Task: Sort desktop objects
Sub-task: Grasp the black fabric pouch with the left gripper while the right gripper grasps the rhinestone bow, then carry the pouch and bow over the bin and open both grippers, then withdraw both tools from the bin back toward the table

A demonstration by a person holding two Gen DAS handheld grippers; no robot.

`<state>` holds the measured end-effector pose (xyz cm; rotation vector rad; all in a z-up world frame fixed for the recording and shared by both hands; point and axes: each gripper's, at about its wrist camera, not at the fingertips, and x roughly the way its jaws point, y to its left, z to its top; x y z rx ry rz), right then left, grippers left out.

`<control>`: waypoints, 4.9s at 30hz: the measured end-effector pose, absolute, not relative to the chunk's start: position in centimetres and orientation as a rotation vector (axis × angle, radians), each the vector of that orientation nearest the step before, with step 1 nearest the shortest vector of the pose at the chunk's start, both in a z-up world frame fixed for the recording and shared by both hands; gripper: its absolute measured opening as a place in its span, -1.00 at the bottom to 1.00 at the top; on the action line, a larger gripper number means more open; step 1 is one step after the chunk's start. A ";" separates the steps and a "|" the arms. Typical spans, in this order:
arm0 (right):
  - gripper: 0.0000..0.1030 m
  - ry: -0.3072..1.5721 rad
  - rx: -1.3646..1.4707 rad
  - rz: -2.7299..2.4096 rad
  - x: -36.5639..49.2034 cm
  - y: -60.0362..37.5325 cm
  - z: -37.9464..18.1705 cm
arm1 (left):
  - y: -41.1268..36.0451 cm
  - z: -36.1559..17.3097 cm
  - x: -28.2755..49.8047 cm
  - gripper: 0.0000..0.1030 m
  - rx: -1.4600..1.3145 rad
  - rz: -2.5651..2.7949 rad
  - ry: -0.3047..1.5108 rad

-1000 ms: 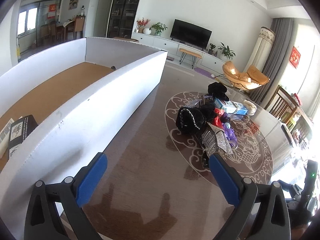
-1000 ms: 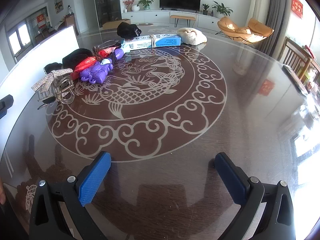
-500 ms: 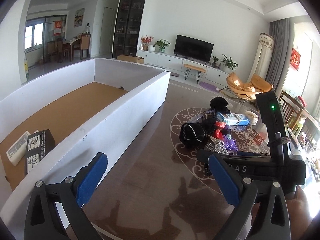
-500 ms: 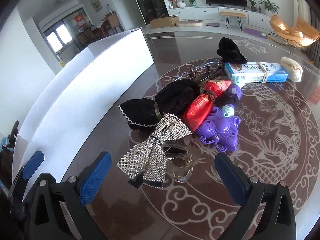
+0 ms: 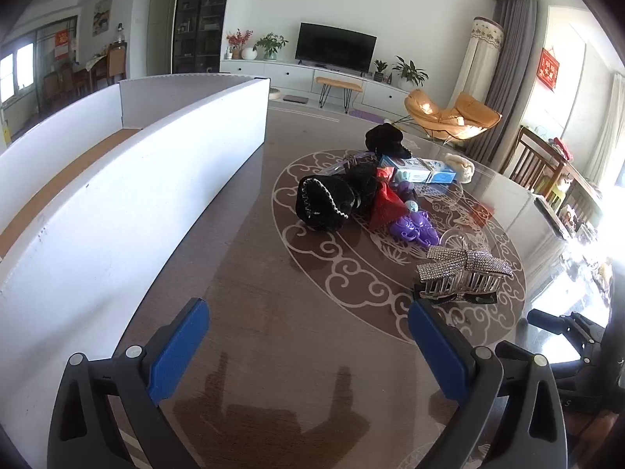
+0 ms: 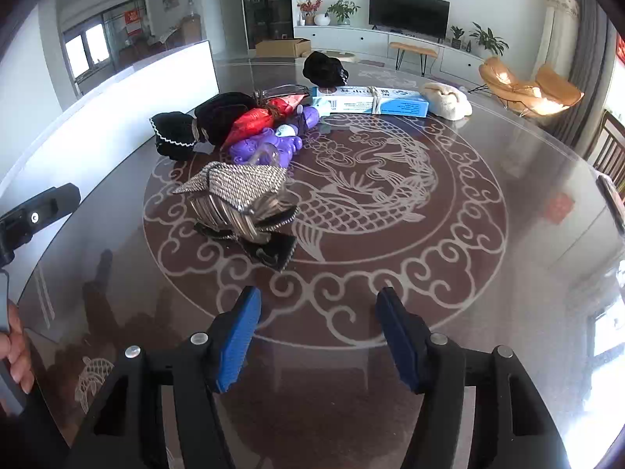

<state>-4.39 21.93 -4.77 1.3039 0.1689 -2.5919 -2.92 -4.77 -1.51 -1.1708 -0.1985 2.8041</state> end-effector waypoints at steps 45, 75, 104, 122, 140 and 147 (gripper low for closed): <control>1.00 0.196 1.329 -2.611 -3.6 22.7 -5.1 | -4.6 -3.0 -4.0 0.98 -1.395 2.632 -0.116; 0.06 0.155 1.105 -2.300 -9.4 16.2 5.9 | -10.1 8.0 -0.1 -0.46 -1.085 2.737 -0.245; 0.81 0.089 0.973 -2.182 -11.2 -9.9 5.9 | -26.9 7.2 2.4 0.67 -1.277 3.070 -0.407; 0.98 0.116 1.342 -2.658 -6.1 23.0 -4.7 | 1.7 -2.8 -1.2 1.00 -1.367 2.566 -0.062; 1.00 0.095 1.395 -2.710 -6.6 23.1 -5.3 | 3.4 -4.2 -5.1 1.00 -1.374 2.598 0.156; 1.00 0.074 1.404 -2.729 -6.6 23.2 -5.3 | 3.3 -4.4 -7.4 1.00 -1.355 2.652 0.126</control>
